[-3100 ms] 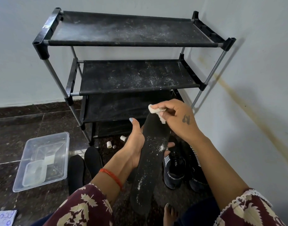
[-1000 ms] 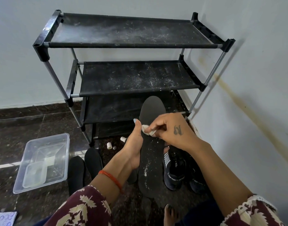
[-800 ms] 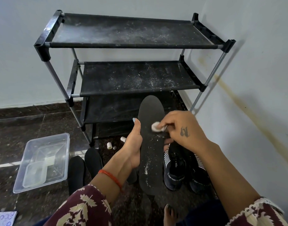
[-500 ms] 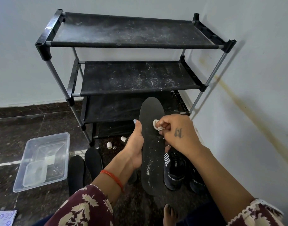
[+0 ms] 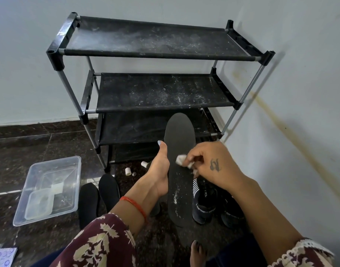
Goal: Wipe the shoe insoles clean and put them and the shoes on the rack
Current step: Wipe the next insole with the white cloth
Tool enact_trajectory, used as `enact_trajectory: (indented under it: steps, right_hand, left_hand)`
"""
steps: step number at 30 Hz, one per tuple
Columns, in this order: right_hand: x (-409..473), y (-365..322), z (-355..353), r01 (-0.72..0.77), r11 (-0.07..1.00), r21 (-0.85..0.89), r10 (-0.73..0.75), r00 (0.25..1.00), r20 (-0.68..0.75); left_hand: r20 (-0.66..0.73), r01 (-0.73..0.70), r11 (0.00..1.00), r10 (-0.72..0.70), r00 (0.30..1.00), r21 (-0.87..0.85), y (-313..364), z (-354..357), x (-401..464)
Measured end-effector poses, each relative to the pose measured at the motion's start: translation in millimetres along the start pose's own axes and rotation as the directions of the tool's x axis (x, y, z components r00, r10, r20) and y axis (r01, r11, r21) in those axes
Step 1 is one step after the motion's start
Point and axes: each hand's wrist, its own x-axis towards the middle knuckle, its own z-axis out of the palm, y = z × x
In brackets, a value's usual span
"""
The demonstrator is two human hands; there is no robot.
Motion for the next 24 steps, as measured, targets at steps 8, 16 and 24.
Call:
enact_trajectory:
  steps: [8, 16, 24]
  right_hand:
    - [7, -3, 13, -0.24, 0.951, 0.197, 0.268, 0.955, -0.128]
    - [-8, -28, 24, -0.132, 0.955, 0.265, 0.165, 0.98, -0.107]
    - [-26, -17, -12, -0.205, 0.74, 0.64, 0.482, 0.826, -0.292]
  left_hand:
    - [0.059, -0.017, 1.0, 0.017, 0.998, 0.009, -5, 8, -7]
    - [-0.062, -0.023, 0.999, 0.026, 0.998, 0.044, -3, 6, -6]
    - [0.093, -0.008, 1.0, 0.011, 0.996, -0.023, -5, 8, -7]
